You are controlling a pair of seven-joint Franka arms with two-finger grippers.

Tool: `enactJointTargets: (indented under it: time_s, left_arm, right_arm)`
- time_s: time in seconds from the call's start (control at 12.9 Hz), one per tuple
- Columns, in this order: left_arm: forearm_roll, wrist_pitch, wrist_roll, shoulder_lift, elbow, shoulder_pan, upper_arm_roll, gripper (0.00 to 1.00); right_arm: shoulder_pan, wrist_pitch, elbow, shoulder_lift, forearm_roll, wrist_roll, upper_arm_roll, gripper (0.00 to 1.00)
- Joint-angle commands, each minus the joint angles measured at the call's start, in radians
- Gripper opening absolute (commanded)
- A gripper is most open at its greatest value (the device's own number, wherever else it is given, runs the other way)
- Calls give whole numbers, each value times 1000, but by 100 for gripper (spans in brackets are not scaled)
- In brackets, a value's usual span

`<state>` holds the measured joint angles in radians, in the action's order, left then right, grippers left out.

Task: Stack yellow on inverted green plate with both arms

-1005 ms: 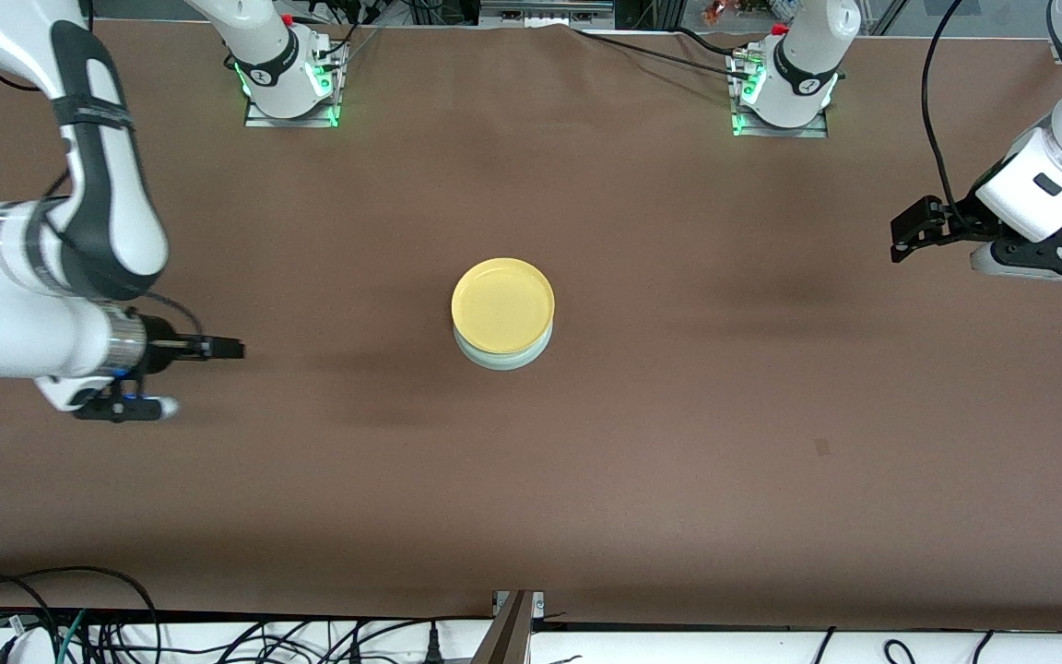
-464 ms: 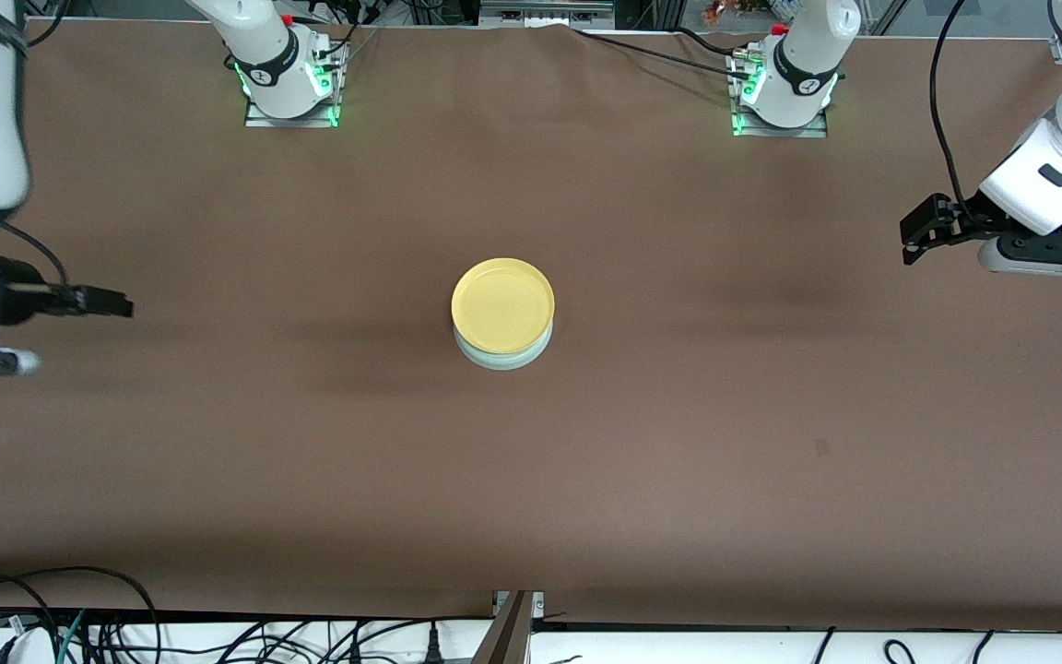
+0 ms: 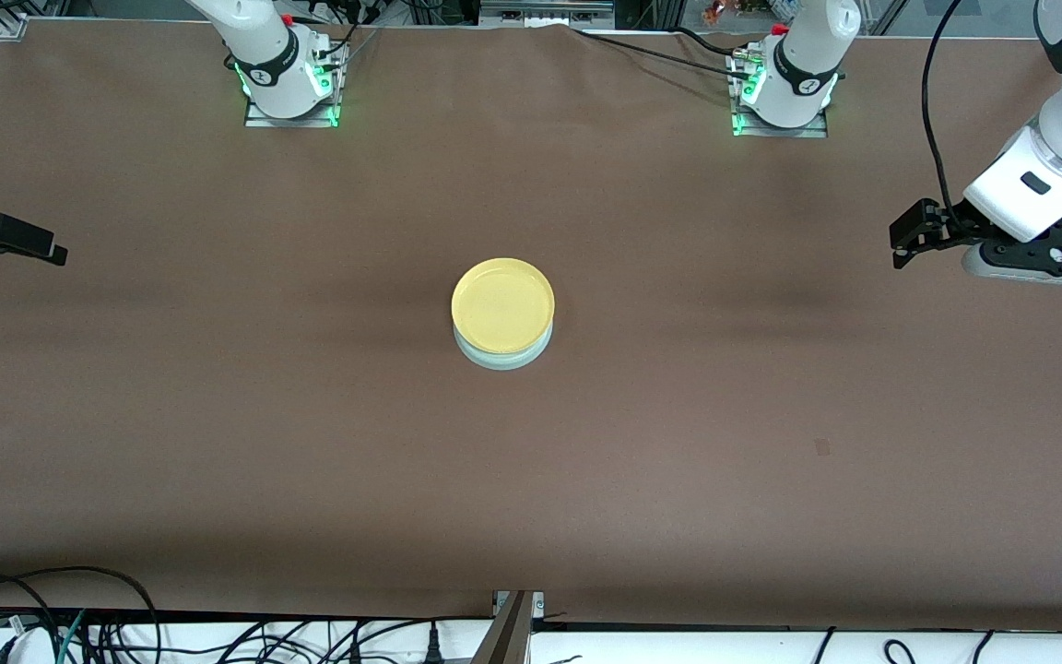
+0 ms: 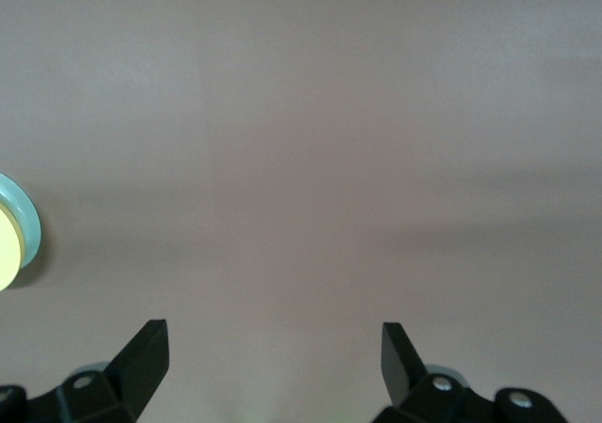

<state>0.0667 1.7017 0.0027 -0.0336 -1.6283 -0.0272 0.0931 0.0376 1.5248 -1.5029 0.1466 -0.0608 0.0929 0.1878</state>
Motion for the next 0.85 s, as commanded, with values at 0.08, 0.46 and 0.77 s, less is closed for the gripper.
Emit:
enactJointTargets:
  time_s: [0.08, 0.46, 0.77]
  left_arm:
    - [13, -57, -9, -11, 38, 10, 8, 100]
    - [-10, -82, -4, -15, 38, 6, 8, 100]
    - [-21, -83, -1, -16, 41, 4, 8, 100]
  right_arm:
    - [-13, -52, -65, -74, 30, 2, -11, 100]
    - [-13, -54, -69, -71, 45, -5, -10, 100]
    - [-13, -60, -60, -64, 49, -5, -5, 100]
